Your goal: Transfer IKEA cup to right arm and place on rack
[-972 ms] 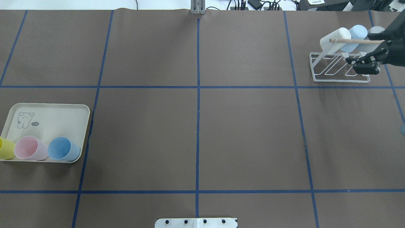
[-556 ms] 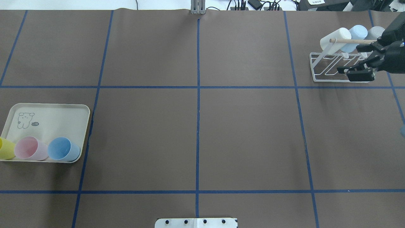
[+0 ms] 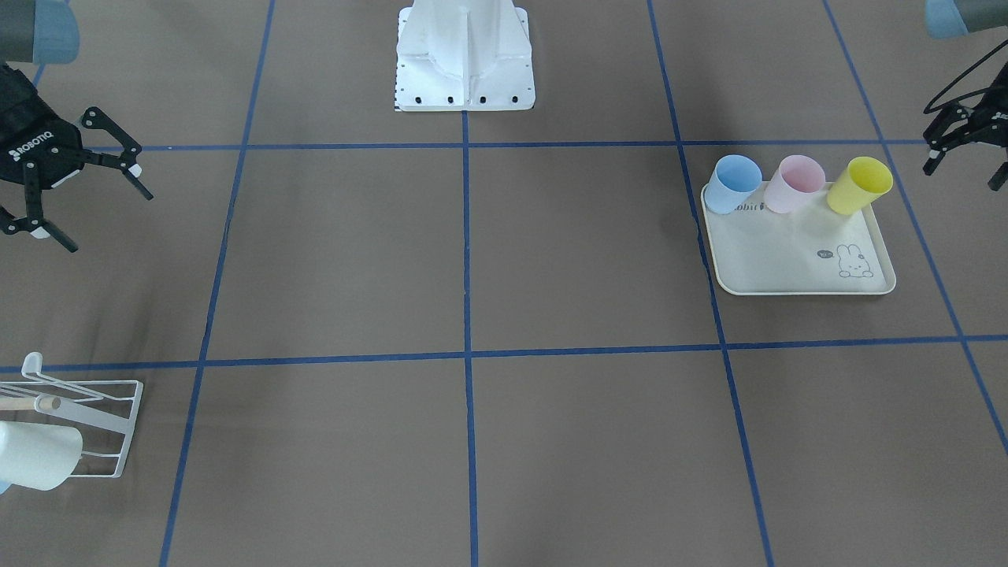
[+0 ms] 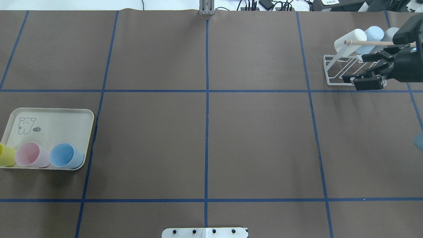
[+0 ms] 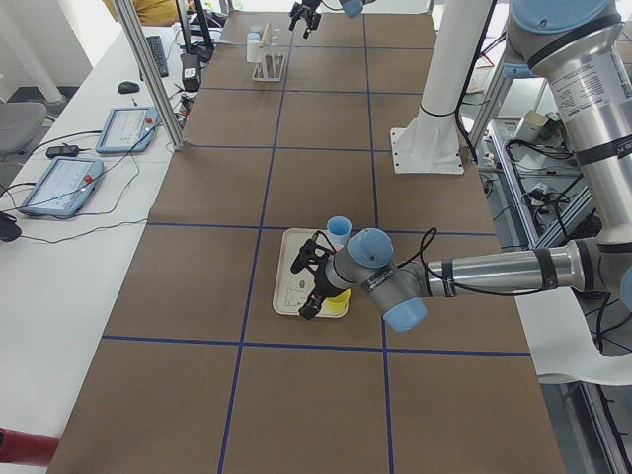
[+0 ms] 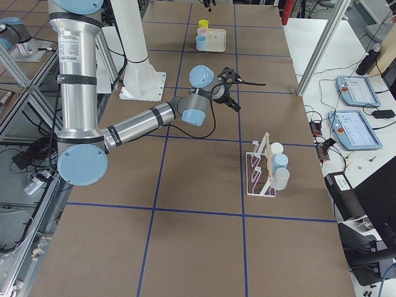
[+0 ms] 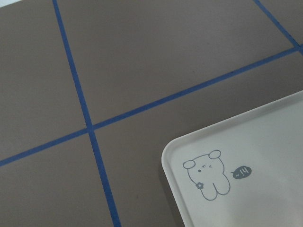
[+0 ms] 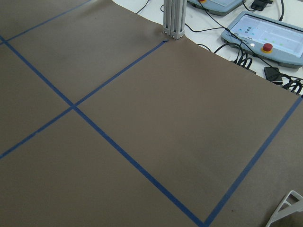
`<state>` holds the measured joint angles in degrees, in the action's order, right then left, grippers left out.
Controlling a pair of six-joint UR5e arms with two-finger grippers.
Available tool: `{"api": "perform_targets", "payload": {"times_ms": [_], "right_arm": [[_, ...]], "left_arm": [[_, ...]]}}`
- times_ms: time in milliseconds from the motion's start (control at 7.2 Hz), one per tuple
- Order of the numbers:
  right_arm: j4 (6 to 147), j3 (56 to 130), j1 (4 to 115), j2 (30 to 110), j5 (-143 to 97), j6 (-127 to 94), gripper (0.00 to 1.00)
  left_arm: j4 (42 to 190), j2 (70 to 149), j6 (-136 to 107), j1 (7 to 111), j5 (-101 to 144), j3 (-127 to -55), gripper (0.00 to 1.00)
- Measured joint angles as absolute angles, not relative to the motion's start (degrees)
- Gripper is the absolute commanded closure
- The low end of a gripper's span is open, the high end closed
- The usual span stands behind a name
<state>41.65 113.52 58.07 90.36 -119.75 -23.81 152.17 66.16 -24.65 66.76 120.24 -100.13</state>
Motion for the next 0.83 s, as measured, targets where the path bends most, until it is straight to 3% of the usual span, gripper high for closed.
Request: {"api": "perform_targets", "payload": {"times_ms": [417, 556, 695, 834], "right_arm": [[41.66, 113.72, 56.84, 90.35, -119.46, -24.56, 0.0], [41.64, 113.73, 56.82, 90.35, -119.45, -24.55, 0.0], [41.6, 113.73, 56.79, 90.35, -119.44, -24.53, 0.0], [41.58, 113.73, 56.78, 90.35, -119.44, -24.54, 0.0]], "left_arm": [[153.09, 66.01, -25.62, 61.09, 120.23, -98.25, 0.01], [154.78, 66.01, -25.68, 59.61, 120.23, -96.89, 0.09], [156.47, 66.01, -25.94, 58.49, 120.23, -95.71, 0.27], [157.41, 66.01, -26.92, 57.45, 120.23, -95.14, 0.56]]}}
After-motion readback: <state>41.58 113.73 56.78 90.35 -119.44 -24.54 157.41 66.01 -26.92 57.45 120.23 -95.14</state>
